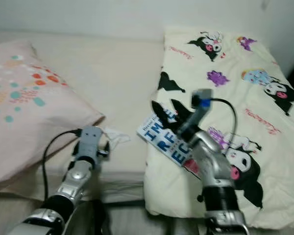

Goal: Clean up the room

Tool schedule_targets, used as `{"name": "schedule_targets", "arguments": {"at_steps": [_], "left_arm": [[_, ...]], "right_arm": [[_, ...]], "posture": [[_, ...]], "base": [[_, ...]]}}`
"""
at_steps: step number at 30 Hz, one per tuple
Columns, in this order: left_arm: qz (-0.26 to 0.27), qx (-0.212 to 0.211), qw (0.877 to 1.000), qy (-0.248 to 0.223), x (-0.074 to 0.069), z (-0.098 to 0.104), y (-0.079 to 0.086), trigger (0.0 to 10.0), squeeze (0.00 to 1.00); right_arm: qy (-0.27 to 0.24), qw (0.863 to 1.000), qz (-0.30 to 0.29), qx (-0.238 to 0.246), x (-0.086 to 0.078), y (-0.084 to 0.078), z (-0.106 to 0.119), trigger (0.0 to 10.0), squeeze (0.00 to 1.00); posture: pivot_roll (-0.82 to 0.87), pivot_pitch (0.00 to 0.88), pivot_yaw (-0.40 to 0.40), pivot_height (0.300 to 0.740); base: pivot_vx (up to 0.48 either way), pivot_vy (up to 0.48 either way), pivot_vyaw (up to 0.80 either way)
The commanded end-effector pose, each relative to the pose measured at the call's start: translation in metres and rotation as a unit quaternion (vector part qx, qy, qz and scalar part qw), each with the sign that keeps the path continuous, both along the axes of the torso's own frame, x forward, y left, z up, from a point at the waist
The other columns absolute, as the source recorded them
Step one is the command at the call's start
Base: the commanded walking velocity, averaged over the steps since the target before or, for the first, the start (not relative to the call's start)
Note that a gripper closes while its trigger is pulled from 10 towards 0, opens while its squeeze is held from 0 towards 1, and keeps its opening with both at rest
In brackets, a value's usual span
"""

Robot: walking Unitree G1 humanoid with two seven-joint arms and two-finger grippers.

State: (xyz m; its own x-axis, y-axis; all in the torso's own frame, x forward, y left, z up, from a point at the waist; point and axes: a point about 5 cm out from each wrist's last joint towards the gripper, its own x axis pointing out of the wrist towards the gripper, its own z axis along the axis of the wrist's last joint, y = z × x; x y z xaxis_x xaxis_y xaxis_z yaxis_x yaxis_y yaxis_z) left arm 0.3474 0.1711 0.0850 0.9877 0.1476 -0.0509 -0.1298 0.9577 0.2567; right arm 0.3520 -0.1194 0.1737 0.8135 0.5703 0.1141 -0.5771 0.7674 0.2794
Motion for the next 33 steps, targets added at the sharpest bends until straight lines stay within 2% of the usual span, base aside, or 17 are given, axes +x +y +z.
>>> {"name": "schedule_targets", "arguments": {"at_steps": [1,4,6,9,14,15,16,17,23,28,30,31,33], "left_arm": [[0.017,0.005,1.000,0.010,-0.002,-0.003,0.011,10.0,0.00],[0.004,0.009,1.000,0.011,-0.002,-0.002,0.012,10.0,0.00],[-0.016,0.026,0.999,0.018,-0.003,-0.004,0.009,10.0,0.00],[-0.013,0.032,0.999,0.022,-0.004,-0.005,0.012,10.0,0.00],[0.011,0.002,0.999,0.038,-0.005,-0.008,0.022,10.0,0.00],[0.005,-0.004,0.999,0.049,-0.004,-0.010,0.022,9.1,0.00],[0.005,-0.004,0.999,0.049,-0.004,-0.010,0.022,9.1,0.00],[0.003,-0.007,0.999,0.051,-0.004,-0.010,0.022,0.0,0.00],[0.003,-0.008,0.999,0.048,-0.004,-0.008,0.022,0.0,0.00],[0.012,0.001,0.999,0.039,-0.005,-0.003,0.029,0.0,0.00],[0.031,0.005,0.999,0.029,-0.007,0.003,0.044,0.0,0.00],[0.031,0.005,0.999,0.029,-0.007,0.003,0.044,0.0,0.00],[0.058,0.011,0.998,-0.007,-0.005,0.024,0.064,0.0,0.00]], "right_arm": [[0.022,1.000,0.008,-0.018,0.002,0.005,-0.013,10.0,0.00],[0.037,0.998,0.030,-0.031,0.004,0.012,-0.018,10.0,0.00],[0.045,0.995,0.069,-0.059,0.006,0.022,-0.023,10.0,0.00],[0.044,0.993,0.090,-0.066,0.007,0.027,-0.021,10.0,0.00],[0.031,0.993,0.098,-0.054,0.012,0.030,-0.010,10.0,0.00],[0.025,0.994,0.099,-0.051,0.016,0.031,-0.005,10.0,0.00],[0.025,0.994,0.099,-0.051,0.016,0.031,-0.005,10.0,0.00],[0.022,0.994,0.098,-0.050,0.018,0.031,-0.003,10.0,0.00],[0.021,0.993,0.104,-0.054,0.020,0.033,-0.004,10.0,0.00],[0.025,0.990,0.121,-0.068,0.020,0.037,-0.010,10.0,0.00],[0.024,0.988,0.129,-0.084,0.021,0.043,-0.012,10.0,0.00],[0.024,0.988,0.129,-0.084,0.021,0.043,-0.012,10.0,0.00],[0.022,0.987,0.137,-0.083,0.023,0.050,-0.012,10.0,0.00]], "posture": [[0.03,0.278,-0.022,0.514],[0.03,0.294,-0.020,0.514],[0.04,0.341,-0.028,0.514],[0.04,0.364,-0.034,0.514],[0.03,0.398,-0.039,0.514],[0.02,0.413,-0.040,0.514],[0.02,0.413,-0.040,0.514],[0.02,0.429,-0.040,0.514],[0.03,0.459,-0.047,0.514],[0.04,0.472,-0.052,0.514],[0.05,0.490,-0.057,0.514],[0.05,0.490,-0.057,0.514],[0.08,0.509,-0.070,0.514]], "base": [[0.000,0.000,0.00],[0.000,0.000,0.00],[0.000,0.000,0.00],[0.000,0.000,0.00],[0.000,0.000,0.00],[0.000,0.000,0.00],[0.000,0.000,0.00],[0.000,0.000,0.00],[0.000,0.000,0.00],[0.000,0.000,0.00],[0.000,0.000,0.00],[0.000,0.000,0.00],[0.000,0.000,0.00]]}}
